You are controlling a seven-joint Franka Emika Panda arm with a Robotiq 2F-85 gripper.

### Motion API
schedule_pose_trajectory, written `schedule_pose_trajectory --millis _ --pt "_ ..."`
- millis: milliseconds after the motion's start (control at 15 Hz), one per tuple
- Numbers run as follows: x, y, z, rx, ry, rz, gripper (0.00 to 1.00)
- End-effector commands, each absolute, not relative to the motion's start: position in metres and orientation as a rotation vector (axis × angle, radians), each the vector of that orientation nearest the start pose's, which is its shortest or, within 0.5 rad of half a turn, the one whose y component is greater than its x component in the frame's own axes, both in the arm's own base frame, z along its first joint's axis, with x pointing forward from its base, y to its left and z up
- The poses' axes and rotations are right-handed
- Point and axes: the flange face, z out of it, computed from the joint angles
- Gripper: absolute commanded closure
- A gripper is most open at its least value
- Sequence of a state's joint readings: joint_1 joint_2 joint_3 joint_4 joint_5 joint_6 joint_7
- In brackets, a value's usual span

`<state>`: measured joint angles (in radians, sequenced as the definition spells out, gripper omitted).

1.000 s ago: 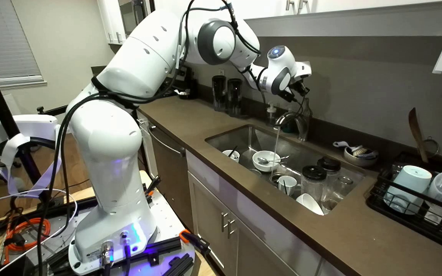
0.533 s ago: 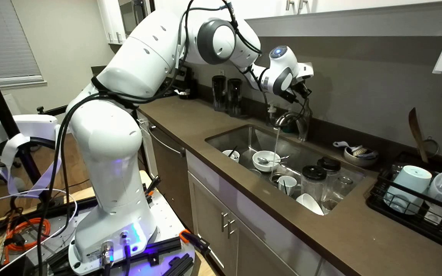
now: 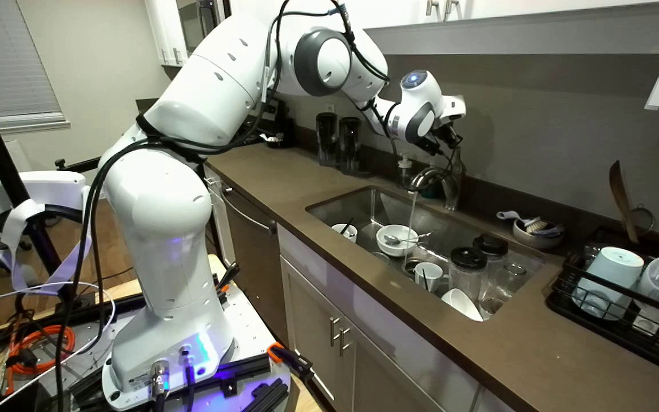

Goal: Open the tap then close the tap then open the tap again

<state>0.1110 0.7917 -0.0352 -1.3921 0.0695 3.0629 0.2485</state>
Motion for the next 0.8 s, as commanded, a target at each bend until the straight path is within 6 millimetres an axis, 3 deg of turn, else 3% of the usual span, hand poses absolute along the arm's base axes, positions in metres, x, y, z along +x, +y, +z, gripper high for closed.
schedule_pose_trajectory --millis 0,333,733 --pt "0.7706 0.0665 0.3421 -2.718 0.263 -1.226 1.0" --pt "0.7653 0.0664 0.333 -2.748 0.27 -1.2 1.0" --pt "0.767 0.0653 0.3327 -2.773 0.251 -1.309 1.0"
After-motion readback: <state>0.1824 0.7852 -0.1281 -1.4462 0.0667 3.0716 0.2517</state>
